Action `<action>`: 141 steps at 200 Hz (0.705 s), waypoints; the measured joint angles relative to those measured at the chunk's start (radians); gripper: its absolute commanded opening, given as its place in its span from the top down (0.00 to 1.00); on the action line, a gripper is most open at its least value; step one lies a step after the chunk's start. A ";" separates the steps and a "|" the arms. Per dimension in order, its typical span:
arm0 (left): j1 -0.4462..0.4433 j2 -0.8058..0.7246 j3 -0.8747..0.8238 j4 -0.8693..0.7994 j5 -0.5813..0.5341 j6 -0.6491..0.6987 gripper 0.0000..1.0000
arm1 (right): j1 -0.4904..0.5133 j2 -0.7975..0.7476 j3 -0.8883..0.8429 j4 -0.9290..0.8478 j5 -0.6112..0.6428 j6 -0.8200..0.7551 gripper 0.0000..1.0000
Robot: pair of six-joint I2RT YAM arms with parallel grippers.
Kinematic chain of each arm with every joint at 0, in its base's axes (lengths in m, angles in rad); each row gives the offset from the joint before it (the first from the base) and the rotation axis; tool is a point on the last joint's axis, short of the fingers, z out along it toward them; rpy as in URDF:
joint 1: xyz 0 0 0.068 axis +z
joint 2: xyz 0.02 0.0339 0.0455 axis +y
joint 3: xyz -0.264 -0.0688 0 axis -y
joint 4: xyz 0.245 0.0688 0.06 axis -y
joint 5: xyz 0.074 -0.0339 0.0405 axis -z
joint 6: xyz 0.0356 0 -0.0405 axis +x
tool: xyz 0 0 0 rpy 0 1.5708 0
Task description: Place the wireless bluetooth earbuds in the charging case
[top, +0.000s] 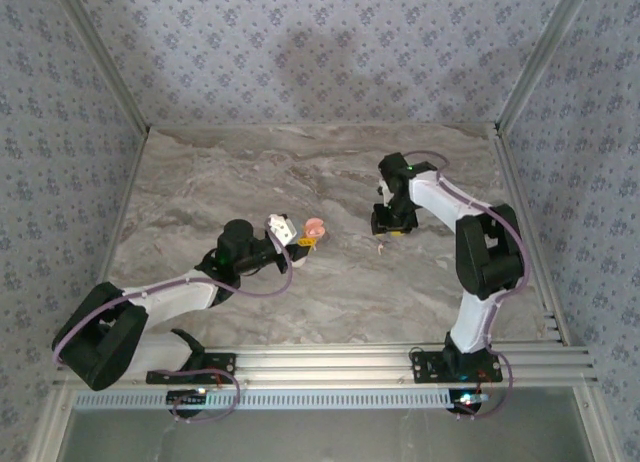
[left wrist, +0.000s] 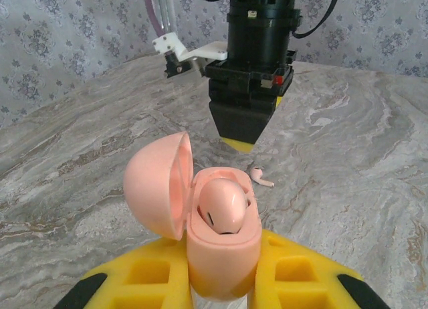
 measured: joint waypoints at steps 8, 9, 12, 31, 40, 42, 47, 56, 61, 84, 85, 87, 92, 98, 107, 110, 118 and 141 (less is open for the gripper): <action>0.000 0.000 0.000 0.000 0.000 0.000 0.81 | 0.006 0.021 0.014 -0.008 0.006 -0.003 0.58; 0.000 0.000 0.000 0.000 0.000 0.000 0.81 | 0.006 0.023 0.015 -0.008 0.007 -0.004 0.58; 0.000 0.000 0.000 0.000 0.000 0.000 0.81 | 0.009 0.031 0.019 -0.011 0.008 -0.004 0.58; 0.000 0.000 0.000 0.000 0.000 0.000 0.81 | 0.023 0.074 0.039 -0.030 0.016 -0.011 0.59; 0.000 0.000 0.000 0.000 0.000 0.000 0.81 | 0.027 0.091 0.047 -0.037 0.019 -0.013 0.60; 0.000 0.000 0.000 0.000 0.000 0.000 0.81 | 0.029 0.093 0.049 -0.039 0.019 -0.014 0.60; 0.001 0.000 0.000 0.000 0.000 0.000 0.81 | 0.031 0.100 0.051 -0.041 0.021 -0.016 0.61; 0.003 0.000 0.000 0.000 0.000 0.000 0.81 | 0.034 0.109 0.054 -0.045 0.023 -0.018 0.61; 0.005 0.000 0.000 0.000 0.000 0.000 0.81 | 0.035 0.114 0.056 -0.048 0.023 -0.019 0.62; 0.008 0.000 0.000 -0.001 0.000 0.000 0.81 | 0.040 0.129 0.063 -0.052 0.023 -0.019 0.63; 0.008 0.000 0.000 -0.001 0.000 0.000 0.81 | 0.040 0.129 0.063 -0.053 0.023 -0.019 0.63; 0.008 0.000 0.000 -0.002 0.000 0.000 0.81 | 0.041 0.131 0.064 -0.053 0.023 -0.019 0.63; 0.008 0.000 0.000 -0.002 0.000 0.000 0.81 | 0.042 0.134 0.064 -0.054 0.023 -0.019 0.63; 0.008 0.000 0.000 -0.002 0.000 0.000 0.81 | 0.042 0.137 0.064 -0.055 0.023 -0.019 0.63; 0.009 0.000 0.000 -0.004 0.000 0.000 0.81 | 0.044 0.143 0.064 -0.057 0.023 -0.019 0.64; 0.009 0.000 0.000 -0.005 0.000 0.000 0.81 | 0.045 0.144 0.064 -0.058 0.023 -0.019 0.64; 0.010 0.000 0.000 -0.006 0.000 0.000 0.81 | 0.046 0.150 0.064 -0.060 0.023 -0.019 0.64; 0.011 0.000 0.000 -0.009 0.000 0.000 0.81 | 0.052 0.160 0.064 -0.067 0.024 -0.019 0.65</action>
